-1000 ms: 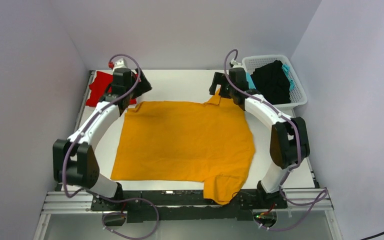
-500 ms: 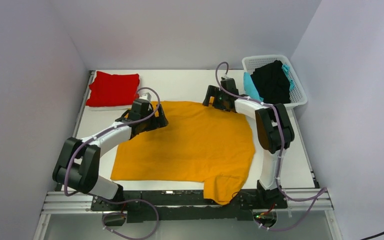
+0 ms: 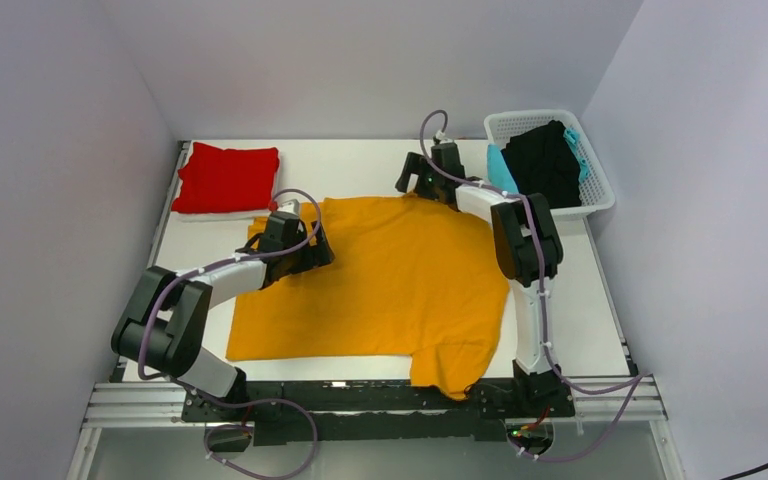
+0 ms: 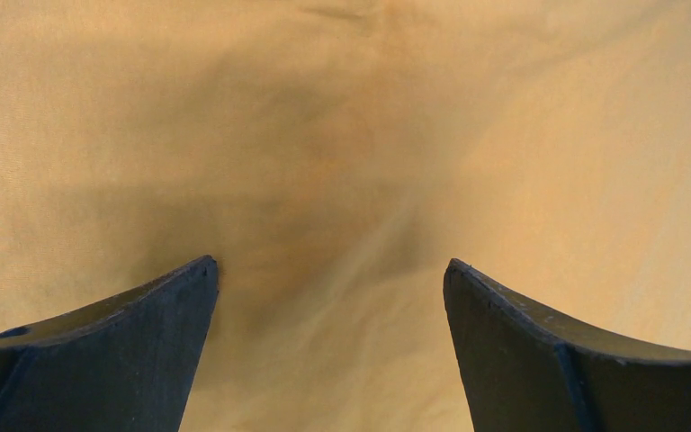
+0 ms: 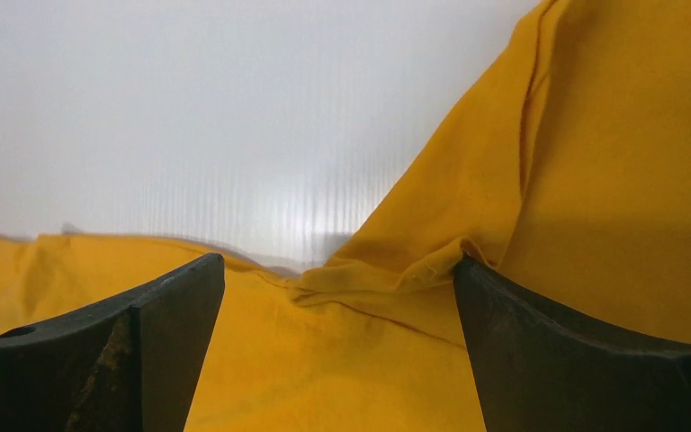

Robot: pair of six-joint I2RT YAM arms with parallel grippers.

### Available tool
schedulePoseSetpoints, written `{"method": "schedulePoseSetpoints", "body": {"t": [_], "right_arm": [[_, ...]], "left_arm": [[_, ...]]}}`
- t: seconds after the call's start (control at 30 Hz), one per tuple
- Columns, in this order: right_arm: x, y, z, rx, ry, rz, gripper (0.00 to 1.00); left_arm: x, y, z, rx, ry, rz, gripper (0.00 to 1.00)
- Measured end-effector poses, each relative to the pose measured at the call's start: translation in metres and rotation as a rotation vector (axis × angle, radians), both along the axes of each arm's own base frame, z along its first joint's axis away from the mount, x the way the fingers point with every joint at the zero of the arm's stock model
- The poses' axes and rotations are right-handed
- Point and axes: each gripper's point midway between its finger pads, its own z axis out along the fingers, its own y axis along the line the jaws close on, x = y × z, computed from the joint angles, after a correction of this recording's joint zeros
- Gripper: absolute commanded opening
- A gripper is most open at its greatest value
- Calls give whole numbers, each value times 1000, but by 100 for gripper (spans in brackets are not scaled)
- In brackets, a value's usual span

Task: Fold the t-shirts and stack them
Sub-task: Flatten out the tshirt

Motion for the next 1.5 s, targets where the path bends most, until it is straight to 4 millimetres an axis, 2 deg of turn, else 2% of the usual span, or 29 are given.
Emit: {"method": "schedulePoseSetpoints", "body": {"t": [0.17,0.3,0.43,0.5,0.63,0.7,0.83,0.97,1.07,1.2,1.33,1.43,1.5], "right_arm": [[41,13,2,7,-92,21,100],[73,23,12,20,-190,38,100],[108,39,48,81,-352,71,100],[118,46,65,106,-406,88,100],[120,50,87,120,-444,112,100],[108,45,85,99,-410,110,100],[62,27,75,52,-287,103,100],[21,18,73,57,-211,109,100],[-29,1,56,54,-133,86,100],[-87,-25,32,17,-20,28,100],[-111,-42,15,-23,59,-22,100],[-124,-52,-4,-59,136,-50,100],[-126,-58,-10,-62,165,-68,100]], "left_arm": [[4,1,1,-4,-27,12,99],[5,2,0,2,-31,21,99],[5,4,1,6,-32,31,99],[4,5,1,9,-29,35,99],[-2,10,2,27,-10,43,99],[-5,11,3,31,-3,44,99],[-7,12,12,28,-15,44,99],[3,12,29,31,-50,51,99],[11,10,41,24,-86,55,99],[20,9,47,30,-99,60,99],[41,4,45,34,-96,69,99],[57,2,32,46,-69,76,99],[69,-1,21,56,-44,80,99]]}}
